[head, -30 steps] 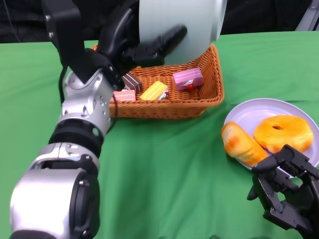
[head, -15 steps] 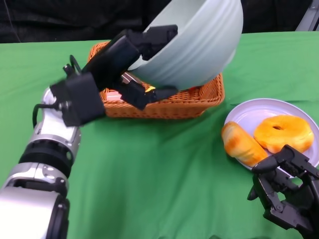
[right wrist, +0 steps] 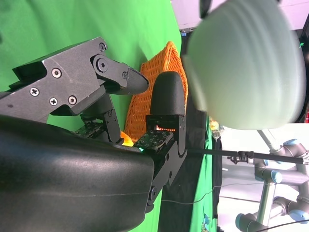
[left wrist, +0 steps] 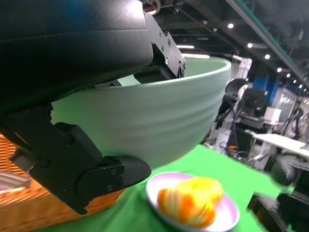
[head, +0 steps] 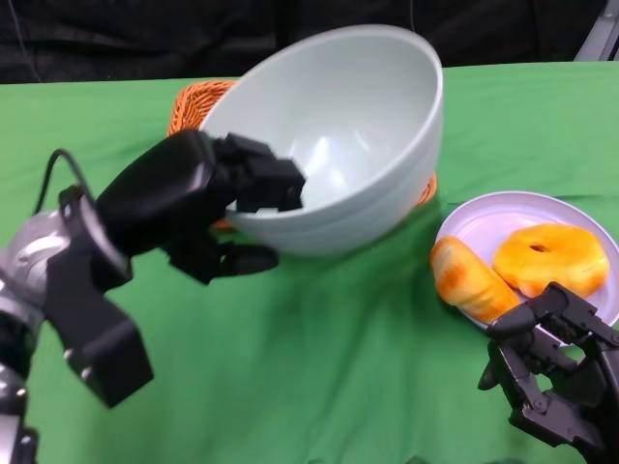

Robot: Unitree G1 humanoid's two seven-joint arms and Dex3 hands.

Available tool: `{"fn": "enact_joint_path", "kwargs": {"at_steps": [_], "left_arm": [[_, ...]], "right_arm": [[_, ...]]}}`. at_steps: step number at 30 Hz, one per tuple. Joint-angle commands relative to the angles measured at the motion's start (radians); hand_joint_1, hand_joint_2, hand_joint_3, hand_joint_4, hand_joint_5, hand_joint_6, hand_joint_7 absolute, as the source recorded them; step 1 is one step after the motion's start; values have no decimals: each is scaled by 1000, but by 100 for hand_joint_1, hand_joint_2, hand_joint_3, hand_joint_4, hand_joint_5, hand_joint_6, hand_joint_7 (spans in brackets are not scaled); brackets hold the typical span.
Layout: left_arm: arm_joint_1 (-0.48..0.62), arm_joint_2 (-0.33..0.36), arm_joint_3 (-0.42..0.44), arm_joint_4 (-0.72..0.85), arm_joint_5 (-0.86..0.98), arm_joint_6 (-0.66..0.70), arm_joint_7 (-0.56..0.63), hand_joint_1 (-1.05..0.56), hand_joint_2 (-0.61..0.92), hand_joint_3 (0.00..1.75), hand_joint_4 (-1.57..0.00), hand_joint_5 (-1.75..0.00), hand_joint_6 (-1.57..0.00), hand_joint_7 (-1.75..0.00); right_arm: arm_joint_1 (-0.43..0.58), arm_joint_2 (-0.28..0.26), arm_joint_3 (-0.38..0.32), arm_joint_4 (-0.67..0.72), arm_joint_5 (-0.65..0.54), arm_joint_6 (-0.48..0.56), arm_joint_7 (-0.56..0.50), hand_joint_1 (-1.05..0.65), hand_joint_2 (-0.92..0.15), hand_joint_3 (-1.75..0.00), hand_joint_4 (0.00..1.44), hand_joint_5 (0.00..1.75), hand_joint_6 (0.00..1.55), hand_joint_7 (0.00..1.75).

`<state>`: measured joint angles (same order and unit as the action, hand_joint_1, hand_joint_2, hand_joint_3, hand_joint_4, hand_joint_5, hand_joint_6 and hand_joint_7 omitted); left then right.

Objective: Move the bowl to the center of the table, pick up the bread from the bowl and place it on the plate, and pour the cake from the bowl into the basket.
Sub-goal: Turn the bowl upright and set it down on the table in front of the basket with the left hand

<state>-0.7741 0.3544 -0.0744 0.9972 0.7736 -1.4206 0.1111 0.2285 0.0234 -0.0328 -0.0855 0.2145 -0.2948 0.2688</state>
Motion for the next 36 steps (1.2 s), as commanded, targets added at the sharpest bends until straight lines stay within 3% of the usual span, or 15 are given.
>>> {"fn": "enact_joint_path", "kwargs": {"at_steps": [1,6,9,10,15,21,28,30,32,33,34,35,36], "left_arm": [[55,69,-34,-57,146,-4,203,-16,56,94,-75,-174,-76,-142],[113,151,-163,-113,383,72,556,-10,50,94,-74,-175,-70,-155],[135,200,-283,-105,485,115,731,-8,52,77,-73,-175,-78,-143],[133,210,-322,-98,510,128,787,-9,57,68,-74,-175,-75,-147],[132,235,-538,-46,632,228,1045,-10,61,52,-76,-175,-67,-162],[98,228,-717,33,666,317,1199,-11,60,49,-78,-175,-63,-169],[75,204,-823,101,645,393,1269,-15,70,42,-78,-175,-64,-167],[77,196,-839,110,634,418,1267,-19,81,23,-74,-175,-67,-155],[81,191,-849,112,617,434,1264,-16,83,13,-74,-174,-63,-157],[83,192,-850,111,604,436,1251,-16,83,9,-74,-171,-67,-147],[84,196,-848,110,588,432,1230,-17,83,6,-76,-166,-74,-129],[85,199,-847,109,575,430,1214,-19,83,3,-79,-149,-85,-95],[86,201,-849,107,564,429,1204,-20,83,1,-80,-143,-92,-78]], "right_arm": [[7,-14,-6,-10,8,-2,0,-13,-71,-78,63,164,59,132],[9,-17,-7,-16,-4,0,-7,-15,-71,-77,64,163,59,131],[9,-18,-6,-18,-6,2,-9,-14,-72,-76,64,163,59,131],[9,-18,-6,-18,-7,3,-10,-14,-72,-74,64,162,59,131],[5,-18,-6,-17,13,6,-1,-13,-74,-73,64,163,59,132],[4,-15,-4,-18,8,8,-5,-10,-69,-83,64,163,60,132],[7,-13,-3,-24,17,14,-4,-11,-68,-86,64,164,59,132],[8,-14,-3,-26,16,12,-3,-11,-68,-86,64,164,59,132],[9,-14,-3,-28,14,13,-4,-10,-68,-86,64,165,59,132],[10,-15,-3,-29,13,12,-4,-10,-69,-85,63,165,59,132],[10,-15,-3,-29,11,11,-4,-10,-69,-85,63,165,59,132],[11,-16,-3,-29,9,10,-5,-11,-69,-85,63,165,58,132],[11,-16,-3,-29,8,9,-5,-11,-69,-85,63,165,58,132]]}}
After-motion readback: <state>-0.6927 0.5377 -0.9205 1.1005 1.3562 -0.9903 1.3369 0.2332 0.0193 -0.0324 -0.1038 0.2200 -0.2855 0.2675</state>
